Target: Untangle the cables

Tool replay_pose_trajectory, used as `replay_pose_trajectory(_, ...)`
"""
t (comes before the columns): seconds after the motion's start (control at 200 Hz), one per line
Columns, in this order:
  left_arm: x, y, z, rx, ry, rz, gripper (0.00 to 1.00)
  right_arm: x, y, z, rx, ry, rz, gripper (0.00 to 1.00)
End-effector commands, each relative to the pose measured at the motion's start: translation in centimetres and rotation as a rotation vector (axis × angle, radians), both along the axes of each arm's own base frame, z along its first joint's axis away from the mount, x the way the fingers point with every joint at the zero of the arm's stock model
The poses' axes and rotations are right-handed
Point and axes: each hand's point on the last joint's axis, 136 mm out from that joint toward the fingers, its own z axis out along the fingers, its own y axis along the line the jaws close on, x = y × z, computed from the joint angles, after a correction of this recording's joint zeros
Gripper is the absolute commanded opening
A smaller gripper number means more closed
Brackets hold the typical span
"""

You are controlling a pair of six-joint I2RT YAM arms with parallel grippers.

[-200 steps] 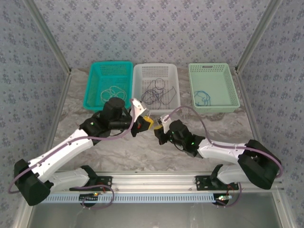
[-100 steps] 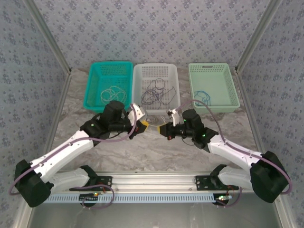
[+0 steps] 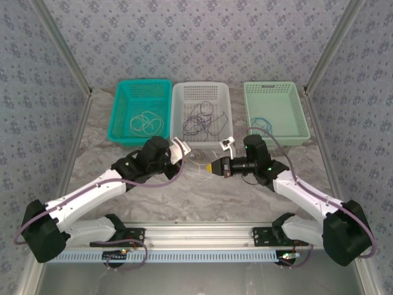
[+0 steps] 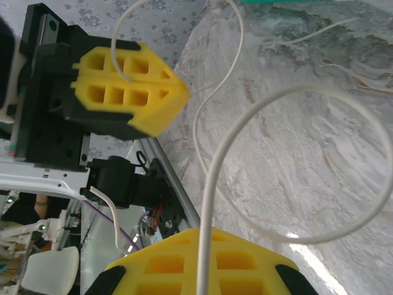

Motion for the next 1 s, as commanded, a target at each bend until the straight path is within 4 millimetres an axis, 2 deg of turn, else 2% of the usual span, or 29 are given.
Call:
replay_pose_trajectory(0.0,1.3,0.8,1.8,-0.017,-0.083,0.076,0.00,-0.8,-1.3,-0.6,-0.066,0.017,0.010,0.00)
replay_pose_trajectory(0.08,1.5,0.9,2.3,-0.006,-0.109,0.081,0.00,-0.9,-1.3,-0.3,-0.008,0.034,0.012,0.00)
replay_pose_trajectory(0.22,2.7,2.5,0.4,0.141,-0.135,0.147,0.00,-0.9,-1.1,1.7,0.105,0.044,0.007,0.00)
replay_pose_trajectory(0.355,2.9,1.8,-0.3,0.169,-0.150,0.160,0.00,-1.5,-0.5,3.7,0.151,0.032,0.055,0.00)
replay_pose_trajectory(0.5,5.4,4.5,-0.2,0.327,-0.272,0.314,0.00,-2.6,-0.8,4.7,0.152,0.017,0.095,0.00)
replay_pose_trajectory(0.7,7.3,7.8,1.5,0.540,-0.389,0.473,0.00,-3.7,-2.2,7.0,0.201,-0.025,0.111,0.03)
replay_pose_trajectory(0.894,8.8,9.2,4.0,0.610,-0.474,0.581,0.00,-4.4,-2.8,9.3,0.244,-0.082,0.117,0.03)
replay_pose_trajectory(0.994,9.9,10.4,5.3,0.612,-0.484,0.644,0.00,-4.8,-2.7,9.6,0.243,-0.096,0.137,0.03)
